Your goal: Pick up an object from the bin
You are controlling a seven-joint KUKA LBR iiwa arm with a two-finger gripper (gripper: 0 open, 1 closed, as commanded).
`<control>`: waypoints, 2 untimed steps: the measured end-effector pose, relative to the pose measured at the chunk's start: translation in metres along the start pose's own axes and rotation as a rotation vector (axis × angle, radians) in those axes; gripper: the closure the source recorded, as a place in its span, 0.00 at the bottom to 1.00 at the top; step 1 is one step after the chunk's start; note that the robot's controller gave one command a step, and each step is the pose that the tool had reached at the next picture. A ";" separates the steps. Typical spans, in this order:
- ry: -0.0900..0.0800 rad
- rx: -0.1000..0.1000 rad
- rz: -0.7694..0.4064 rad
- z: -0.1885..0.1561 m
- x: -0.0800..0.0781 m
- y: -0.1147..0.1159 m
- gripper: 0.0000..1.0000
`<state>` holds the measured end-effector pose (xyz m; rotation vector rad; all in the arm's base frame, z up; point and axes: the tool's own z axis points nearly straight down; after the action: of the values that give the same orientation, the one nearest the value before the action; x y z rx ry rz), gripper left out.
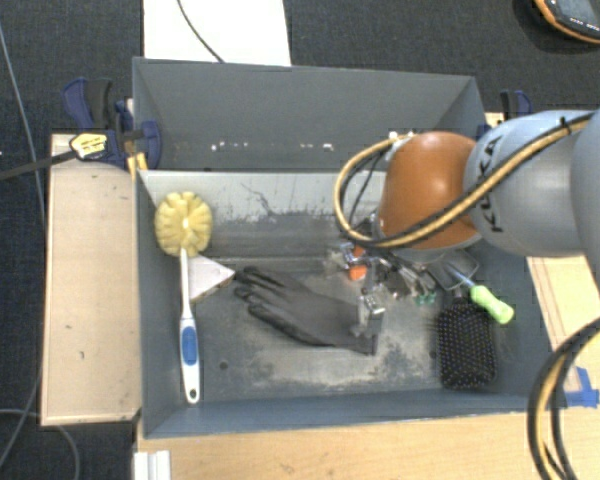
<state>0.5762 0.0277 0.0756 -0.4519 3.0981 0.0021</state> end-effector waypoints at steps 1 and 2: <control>-0.014 -0.006 0.021 -0.037 -0.004 0.052 0.00; 0.009 0.001 0.065 0.007 0.065 0.029 0.00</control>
Offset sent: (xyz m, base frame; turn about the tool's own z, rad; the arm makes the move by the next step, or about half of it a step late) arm -0.0676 0.0111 -0.0056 0.0587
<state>0.5053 0.0370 0.0678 -0.3521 3.1201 -0.0003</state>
